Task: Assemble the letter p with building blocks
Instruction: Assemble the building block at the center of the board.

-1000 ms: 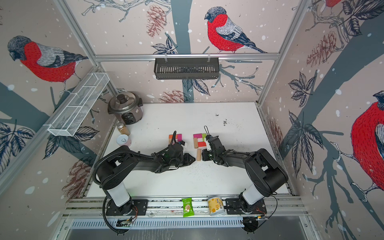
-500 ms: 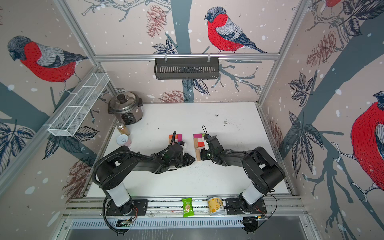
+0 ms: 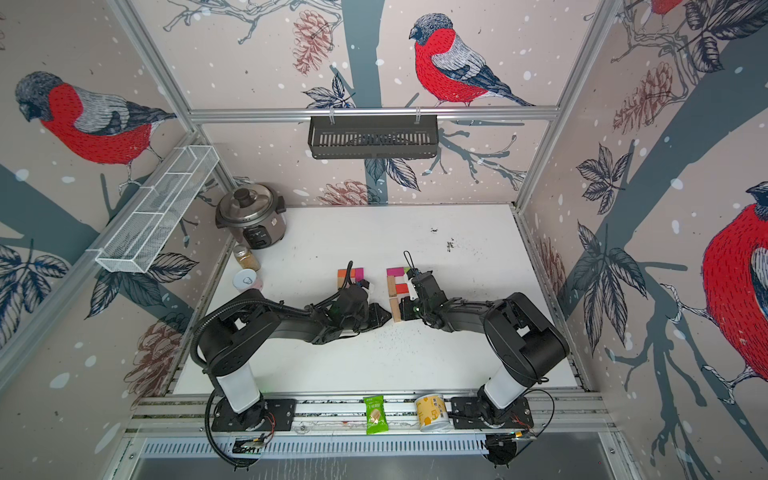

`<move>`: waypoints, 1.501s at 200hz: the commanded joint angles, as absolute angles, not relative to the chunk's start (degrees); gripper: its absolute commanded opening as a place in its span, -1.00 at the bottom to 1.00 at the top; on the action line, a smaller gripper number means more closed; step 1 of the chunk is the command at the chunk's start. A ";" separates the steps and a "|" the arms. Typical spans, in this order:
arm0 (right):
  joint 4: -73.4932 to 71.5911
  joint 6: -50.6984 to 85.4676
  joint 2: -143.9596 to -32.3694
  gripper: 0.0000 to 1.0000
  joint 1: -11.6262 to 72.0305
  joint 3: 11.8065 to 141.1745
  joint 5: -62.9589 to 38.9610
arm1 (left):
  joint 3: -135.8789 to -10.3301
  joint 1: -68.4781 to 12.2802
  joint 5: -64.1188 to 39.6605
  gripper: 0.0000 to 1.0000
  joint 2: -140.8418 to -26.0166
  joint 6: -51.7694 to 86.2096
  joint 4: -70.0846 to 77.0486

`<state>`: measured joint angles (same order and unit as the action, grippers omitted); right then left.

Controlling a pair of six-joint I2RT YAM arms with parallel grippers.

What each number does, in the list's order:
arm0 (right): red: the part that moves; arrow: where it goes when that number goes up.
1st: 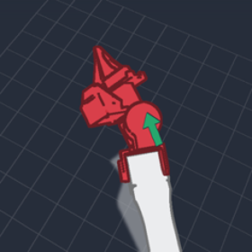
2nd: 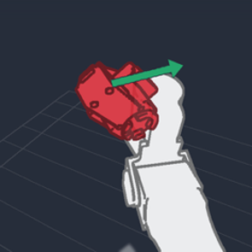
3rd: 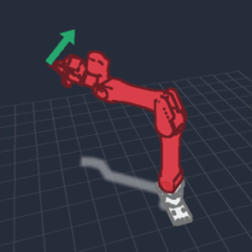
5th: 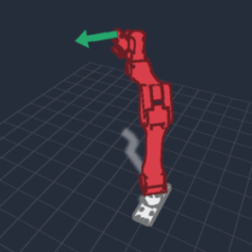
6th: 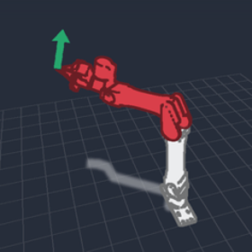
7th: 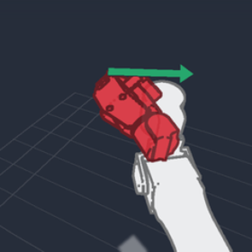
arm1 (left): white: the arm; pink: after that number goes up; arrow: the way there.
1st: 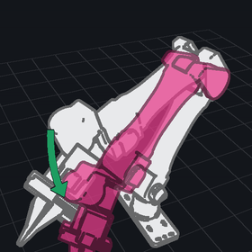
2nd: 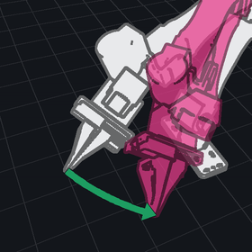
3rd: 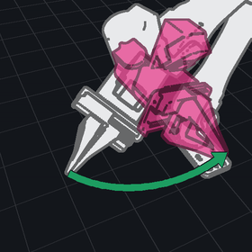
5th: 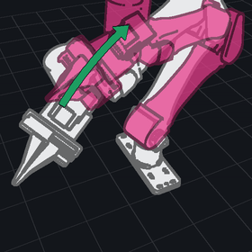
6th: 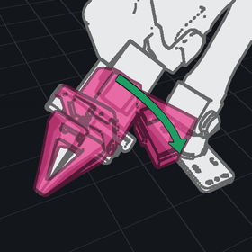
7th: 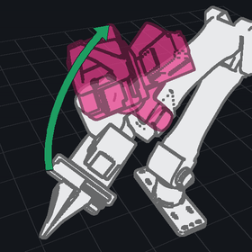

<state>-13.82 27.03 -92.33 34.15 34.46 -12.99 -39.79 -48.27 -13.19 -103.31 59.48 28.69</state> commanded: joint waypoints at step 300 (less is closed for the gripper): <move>-10.13 26.83 -93.33 -0.79 34.37 34.72 -11.96 | -43.47 -47.11 -7.95 -1.00 -106.53 61.00 21.69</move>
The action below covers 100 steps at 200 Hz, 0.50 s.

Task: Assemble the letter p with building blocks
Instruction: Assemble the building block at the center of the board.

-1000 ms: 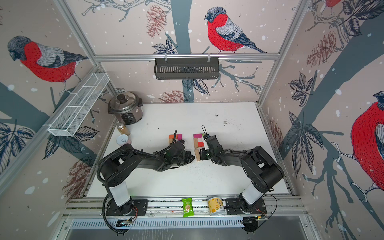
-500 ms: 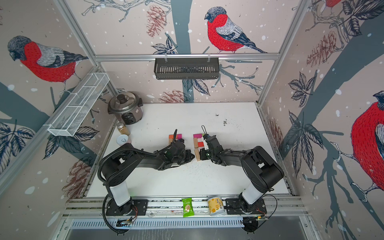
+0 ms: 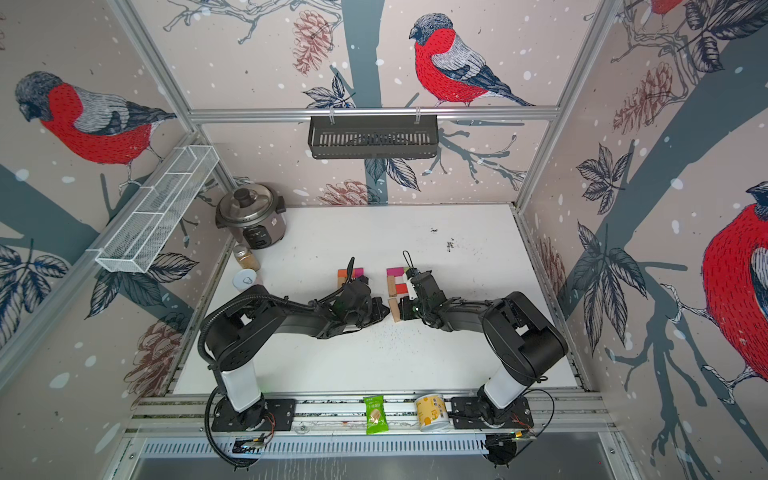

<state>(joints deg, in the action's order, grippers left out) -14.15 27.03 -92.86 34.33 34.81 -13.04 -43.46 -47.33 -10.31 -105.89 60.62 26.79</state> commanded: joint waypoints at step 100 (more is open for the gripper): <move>-9.86 26.98 -93.00 -0.79 34.11 34.63 -11.34 | -44.02 -46.63 -7.56 -1.00 -106.84 60.64 20.91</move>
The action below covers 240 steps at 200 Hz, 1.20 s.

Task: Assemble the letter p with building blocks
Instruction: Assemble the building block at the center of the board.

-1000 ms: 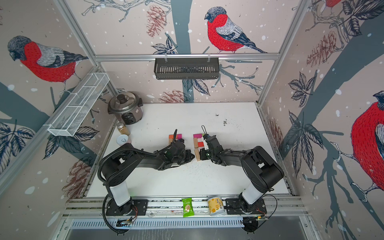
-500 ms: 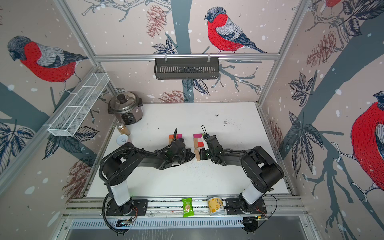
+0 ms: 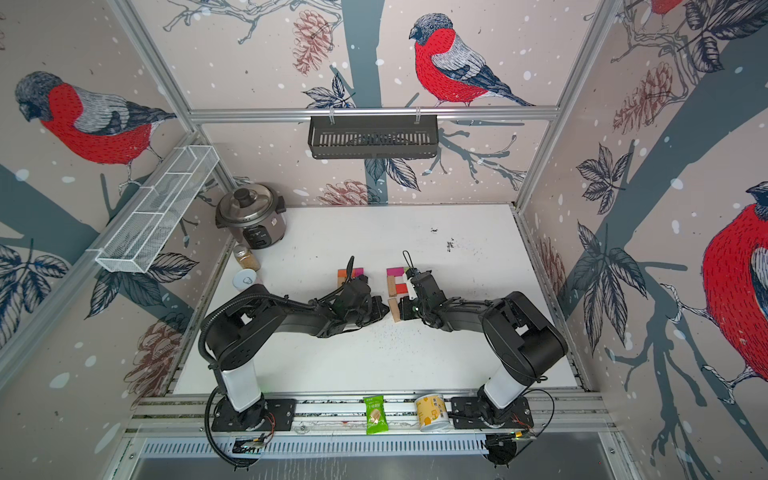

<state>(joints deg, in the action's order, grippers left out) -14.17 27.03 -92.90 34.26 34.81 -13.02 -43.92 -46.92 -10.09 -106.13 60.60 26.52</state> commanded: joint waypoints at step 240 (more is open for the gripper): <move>-10.02 26.67 -93.64 -0.79 33.33 34.89 -11.38 | -45.37 -46.27 -7.73 -1.00 -108.53 60.56 20.74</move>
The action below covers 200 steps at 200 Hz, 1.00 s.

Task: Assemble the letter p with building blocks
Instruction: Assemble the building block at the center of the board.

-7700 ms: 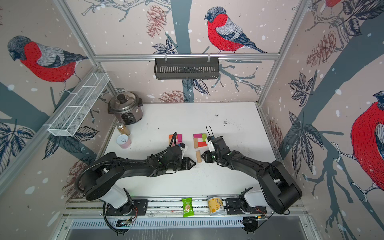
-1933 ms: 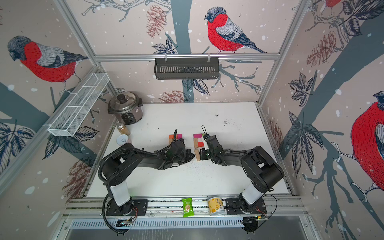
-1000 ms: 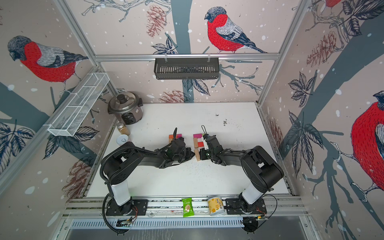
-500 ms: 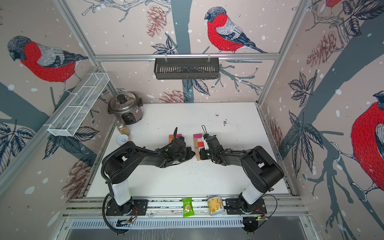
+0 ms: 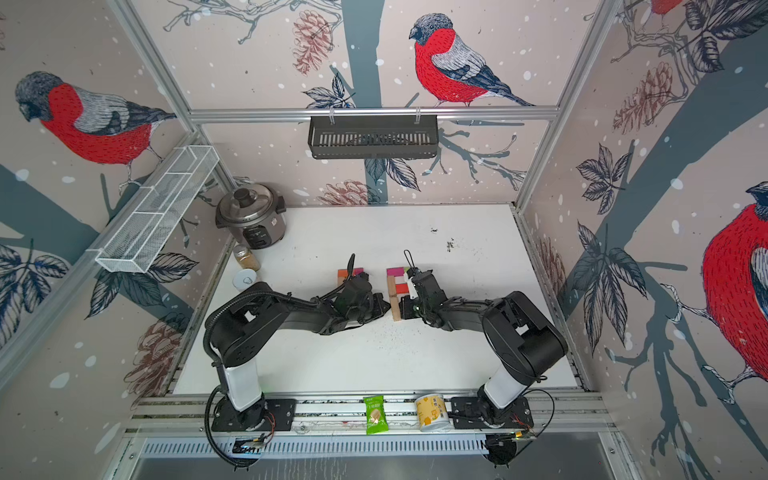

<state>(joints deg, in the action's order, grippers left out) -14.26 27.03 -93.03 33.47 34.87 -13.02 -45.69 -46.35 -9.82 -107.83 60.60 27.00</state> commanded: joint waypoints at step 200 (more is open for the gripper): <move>-9.77 26.57 -94.54 -0.76 33.27 35.33 -11.43 | -46.38 -46.05 -7.03 -1.00 -108.87 60.47 19.61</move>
